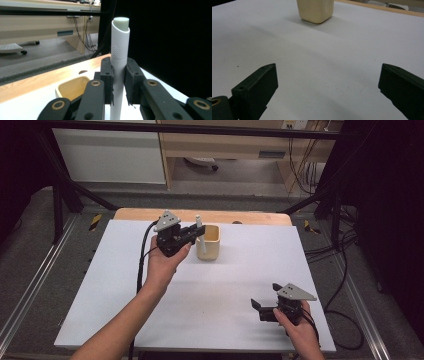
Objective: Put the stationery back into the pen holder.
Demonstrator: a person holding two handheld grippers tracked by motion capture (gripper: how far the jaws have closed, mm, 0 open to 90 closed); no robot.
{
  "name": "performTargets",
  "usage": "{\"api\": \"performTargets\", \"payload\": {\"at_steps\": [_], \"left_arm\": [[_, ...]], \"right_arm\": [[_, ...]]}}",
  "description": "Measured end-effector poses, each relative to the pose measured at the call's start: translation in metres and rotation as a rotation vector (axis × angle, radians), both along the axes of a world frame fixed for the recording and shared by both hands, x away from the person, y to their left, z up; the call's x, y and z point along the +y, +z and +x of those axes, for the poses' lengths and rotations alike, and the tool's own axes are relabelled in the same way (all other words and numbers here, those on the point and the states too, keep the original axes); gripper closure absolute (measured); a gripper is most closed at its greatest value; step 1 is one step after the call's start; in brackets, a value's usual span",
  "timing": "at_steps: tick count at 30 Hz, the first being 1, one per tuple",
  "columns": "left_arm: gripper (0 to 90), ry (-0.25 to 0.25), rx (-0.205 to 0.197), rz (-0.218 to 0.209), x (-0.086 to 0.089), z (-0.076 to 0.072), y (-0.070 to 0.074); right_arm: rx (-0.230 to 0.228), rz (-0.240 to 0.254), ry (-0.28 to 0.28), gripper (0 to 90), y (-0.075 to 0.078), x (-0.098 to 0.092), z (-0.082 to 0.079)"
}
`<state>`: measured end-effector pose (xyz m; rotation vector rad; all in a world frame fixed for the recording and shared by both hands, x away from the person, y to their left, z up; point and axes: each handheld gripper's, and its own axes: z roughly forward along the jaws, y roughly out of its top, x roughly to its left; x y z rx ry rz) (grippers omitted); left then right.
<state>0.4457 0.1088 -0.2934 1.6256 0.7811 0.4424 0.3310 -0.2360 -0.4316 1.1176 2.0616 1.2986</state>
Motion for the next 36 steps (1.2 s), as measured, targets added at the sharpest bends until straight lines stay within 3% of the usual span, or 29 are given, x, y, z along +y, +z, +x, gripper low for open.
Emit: {"api": "performTargets", "payload": {"at_steps": [9, 22, 36], "left_arm": [[78.8, 0.005, -0.025, 0.004, -0.011, 0.016, 0.004], [78.8, 0.066, -0.068, 0.028, -0.018, 0.045, 0.008], [78.8, 0.095, -0.086, 0.061, -0.020, 0.058, 0.010]], "right_arm": [[0.009, -0.022, 0.016, 3.4, -0.002, 0.006, 0.001], [0.012, -0.010, 0.013, 3.5, -0.001, 0.001, 0.000], [0.018, -0.007, 0.011, 3.5, -0.003, 0.002, 0.001]]}}
